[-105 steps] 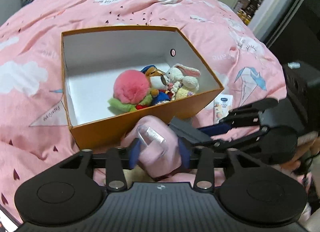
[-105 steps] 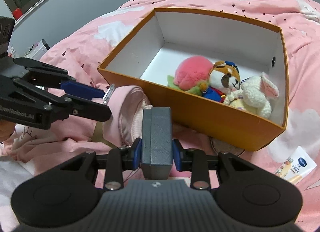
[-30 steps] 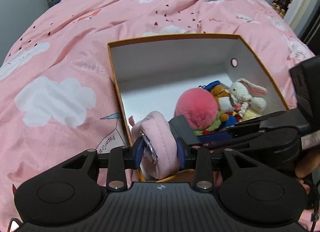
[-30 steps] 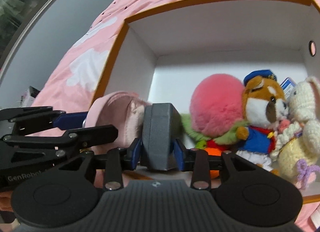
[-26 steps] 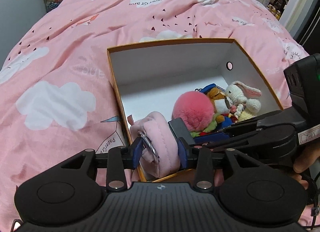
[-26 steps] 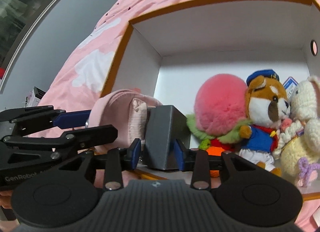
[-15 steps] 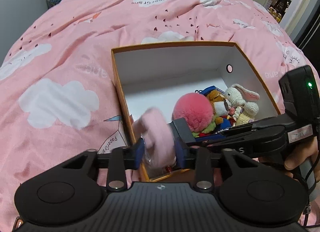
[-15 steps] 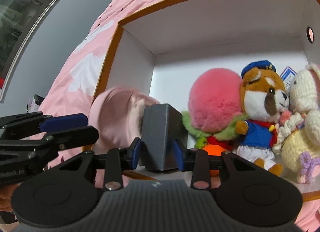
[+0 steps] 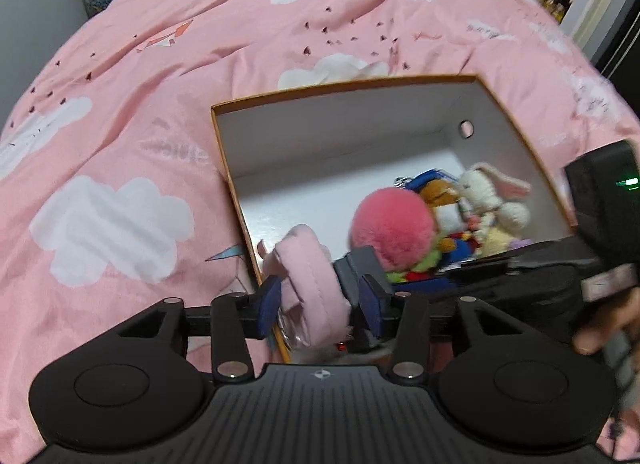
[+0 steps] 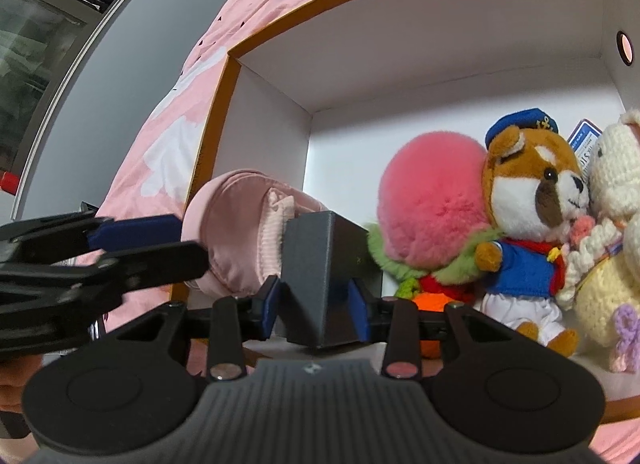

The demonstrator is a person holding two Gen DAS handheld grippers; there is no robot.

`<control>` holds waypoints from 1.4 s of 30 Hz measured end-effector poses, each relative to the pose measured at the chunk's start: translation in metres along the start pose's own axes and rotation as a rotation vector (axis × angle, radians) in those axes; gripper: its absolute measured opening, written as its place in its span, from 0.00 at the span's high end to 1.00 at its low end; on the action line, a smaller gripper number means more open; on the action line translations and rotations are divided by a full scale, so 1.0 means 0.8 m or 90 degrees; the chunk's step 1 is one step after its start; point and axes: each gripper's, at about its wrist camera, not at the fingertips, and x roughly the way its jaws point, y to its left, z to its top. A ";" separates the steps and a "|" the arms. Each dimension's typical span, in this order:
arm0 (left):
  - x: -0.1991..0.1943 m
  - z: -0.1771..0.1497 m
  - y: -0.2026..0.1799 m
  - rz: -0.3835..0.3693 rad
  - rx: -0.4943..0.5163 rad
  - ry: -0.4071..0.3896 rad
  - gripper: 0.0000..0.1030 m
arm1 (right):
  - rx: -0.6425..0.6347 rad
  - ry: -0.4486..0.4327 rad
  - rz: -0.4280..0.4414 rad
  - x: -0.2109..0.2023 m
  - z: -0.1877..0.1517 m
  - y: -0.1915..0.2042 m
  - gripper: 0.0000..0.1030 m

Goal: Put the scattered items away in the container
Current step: 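Lower the pouch into the box with left tool while right tool lowers the block inside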

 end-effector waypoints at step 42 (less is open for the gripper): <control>-0.103 -0.046 -0.006 -0.067 -0.001 -0.096 0.66 | -0.118 -0.099 -0.050 -0.109 -0.038 0.021 0.60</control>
